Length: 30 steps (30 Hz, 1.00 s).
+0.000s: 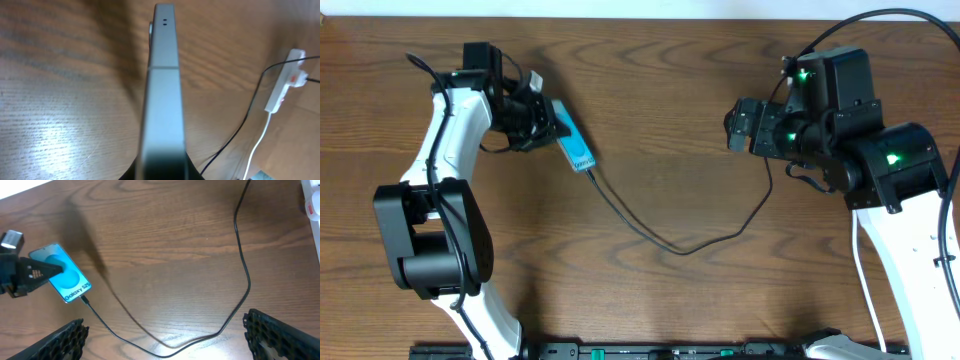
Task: Plug charger to phone and switch on socket
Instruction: 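Lower the phone flat onto the table with the left gripper and release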
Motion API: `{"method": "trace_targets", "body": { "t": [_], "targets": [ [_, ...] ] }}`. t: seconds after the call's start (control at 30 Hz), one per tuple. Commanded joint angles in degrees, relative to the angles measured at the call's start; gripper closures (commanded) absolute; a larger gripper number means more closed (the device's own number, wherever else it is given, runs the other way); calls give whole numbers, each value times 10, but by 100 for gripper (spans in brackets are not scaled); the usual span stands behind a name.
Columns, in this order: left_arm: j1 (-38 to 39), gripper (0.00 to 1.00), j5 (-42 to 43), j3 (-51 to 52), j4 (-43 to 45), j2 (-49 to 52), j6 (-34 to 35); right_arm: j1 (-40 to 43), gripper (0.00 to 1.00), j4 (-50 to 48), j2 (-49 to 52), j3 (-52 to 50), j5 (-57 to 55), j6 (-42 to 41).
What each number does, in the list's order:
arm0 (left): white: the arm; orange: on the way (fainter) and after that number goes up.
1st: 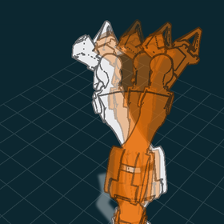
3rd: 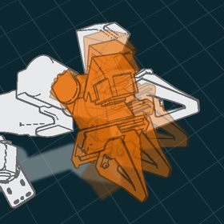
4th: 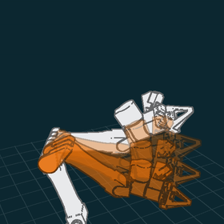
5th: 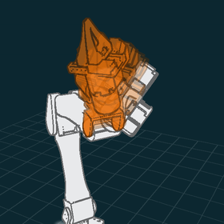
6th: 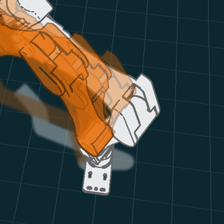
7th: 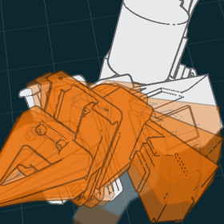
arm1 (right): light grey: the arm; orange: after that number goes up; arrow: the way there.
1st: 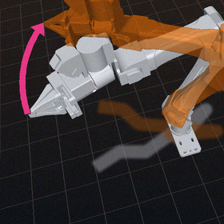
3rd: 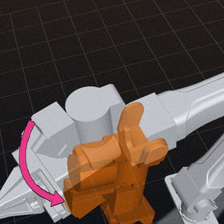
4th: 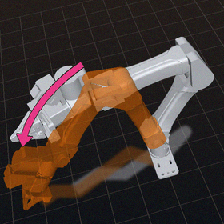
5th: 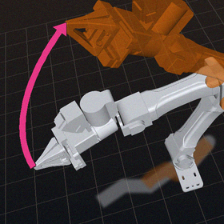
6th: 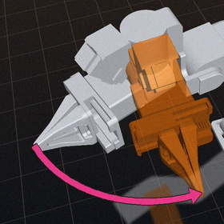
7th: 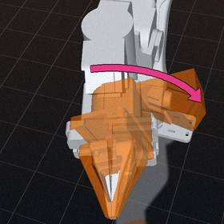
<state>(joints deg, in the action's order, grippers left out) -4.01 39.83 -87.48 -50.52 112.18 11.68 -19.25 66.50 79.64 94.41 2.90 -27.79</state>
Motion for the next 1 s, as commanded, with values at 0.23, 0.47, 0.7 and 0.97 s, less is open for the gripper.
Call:
{"method": "trace_targets", "body": {
  "t": [0.23,0.47,0.7,0.97],
  "targets": [
    [2,93,0,103,35,-16,-26,-19,1,2,-5,5,-21,4],
    [2,93,-1,124,39,-16,-26,-19,1,2,-5,5,-21,4],
    [2,93,-5,154,57,-16,-26,-19,1,2,-5,5,-21,4],
    [2,93,-5,172,67,-16,-26,-19,1,5,-5,5,-21,4]
  ]
}}
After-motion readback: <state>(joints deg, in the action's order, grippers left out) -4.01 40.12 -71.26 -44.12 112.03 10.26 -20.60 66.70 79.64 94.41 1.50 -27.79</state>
